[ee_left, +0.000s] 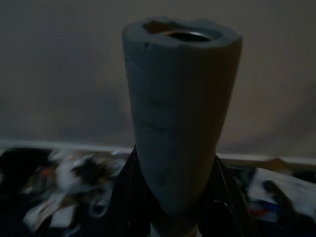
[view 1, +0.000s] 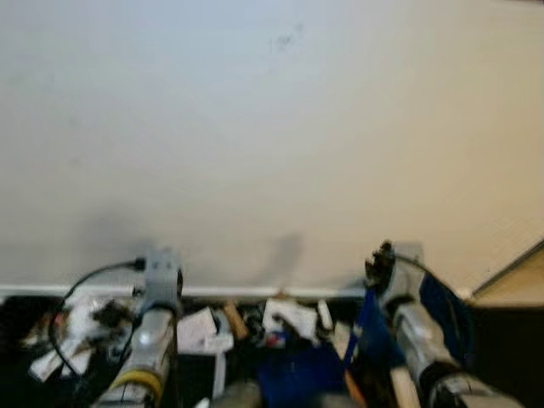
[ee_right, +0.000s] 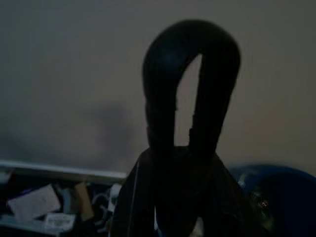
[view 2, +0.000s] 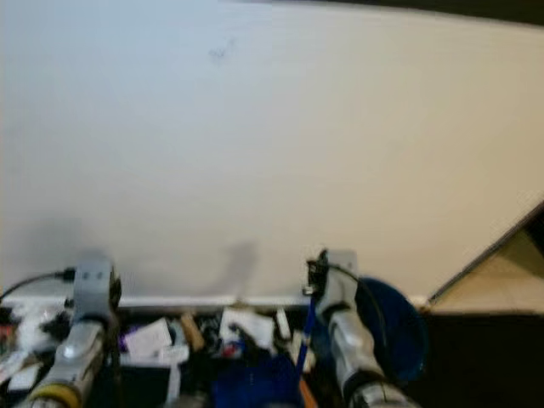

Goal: Sweep floor

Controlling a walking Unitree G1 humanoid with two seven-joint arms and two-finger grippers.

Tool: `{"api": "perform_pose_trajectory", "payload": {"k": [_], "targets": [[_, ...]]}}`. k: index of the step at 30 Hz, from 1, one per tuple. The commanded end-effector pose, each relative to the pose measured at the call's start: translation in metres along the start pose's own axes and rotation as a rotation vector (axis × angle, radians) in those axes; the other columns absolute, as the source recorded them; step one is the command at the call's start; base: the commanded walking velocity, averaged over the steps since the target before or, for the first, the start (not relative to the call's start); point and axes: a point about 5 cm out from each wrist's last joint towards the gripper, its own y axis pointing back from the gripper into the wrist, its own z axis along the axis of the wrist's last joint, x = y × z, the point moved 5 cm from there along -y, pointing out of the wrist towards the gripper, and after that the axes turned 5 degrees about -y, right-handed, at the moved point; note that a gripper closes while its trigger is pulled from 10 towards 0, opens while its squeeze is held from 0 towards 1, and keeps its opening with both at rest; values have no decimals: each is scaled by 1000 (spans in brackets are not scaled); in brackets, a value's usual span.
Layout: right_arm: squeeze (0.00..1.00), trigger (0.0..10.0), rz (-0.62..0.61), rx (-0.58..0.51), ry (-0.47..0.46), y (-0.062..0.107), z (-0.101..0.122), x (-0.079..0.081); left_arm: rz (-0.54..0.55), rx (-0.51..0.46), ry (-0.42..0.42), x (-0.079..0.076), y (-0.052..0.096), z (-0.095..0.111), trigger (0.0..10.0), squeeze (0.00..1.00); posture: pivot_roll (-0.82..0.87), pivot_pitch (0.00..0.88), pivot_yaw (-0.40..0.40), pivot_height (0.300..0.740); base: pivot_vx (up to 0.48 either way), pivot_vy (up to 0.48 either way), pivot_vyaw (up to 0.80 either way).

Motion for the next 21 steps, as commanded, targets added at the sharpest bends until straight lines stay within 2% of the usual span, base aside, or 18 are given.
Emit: {"api": "perform_pose_trajectory", "payload": {"k": [1, 7, 10, 13, 21], "targets": [[0, 10000, -9, 106, -48, 11, -32, 5, -27, 162, -6, -7, 15, -43, 10000, 0, 147, 0, -66, 740, 0, 0, 556], [0, 10000, -52, 114, -114, 16, -38, -3, -50, 146, -9, -7, 14, -39, 10000, 0, 140, 0, -59, 740, 0, 0, 0], [0, 10000, -62, 129, -137, 19, -43, -5, -79, 140, -37, -10, 13, -37, 10000, 0, 140, 0, -59, 740, 0, 0, 0], [0, 10000, -64, 137, -154, 24, -50, -4, -113, 135, -71, -16, 12, -36, 10000, 0, 129, 0, -49, 740, 0, 0, -629], [0, 10000, -62, 135, -157, 25, -51, -3, -141, 128, -82, -22, 12, -34, 10000, 0, 119, 0, -38, 740, 0, 0, -800]]}}
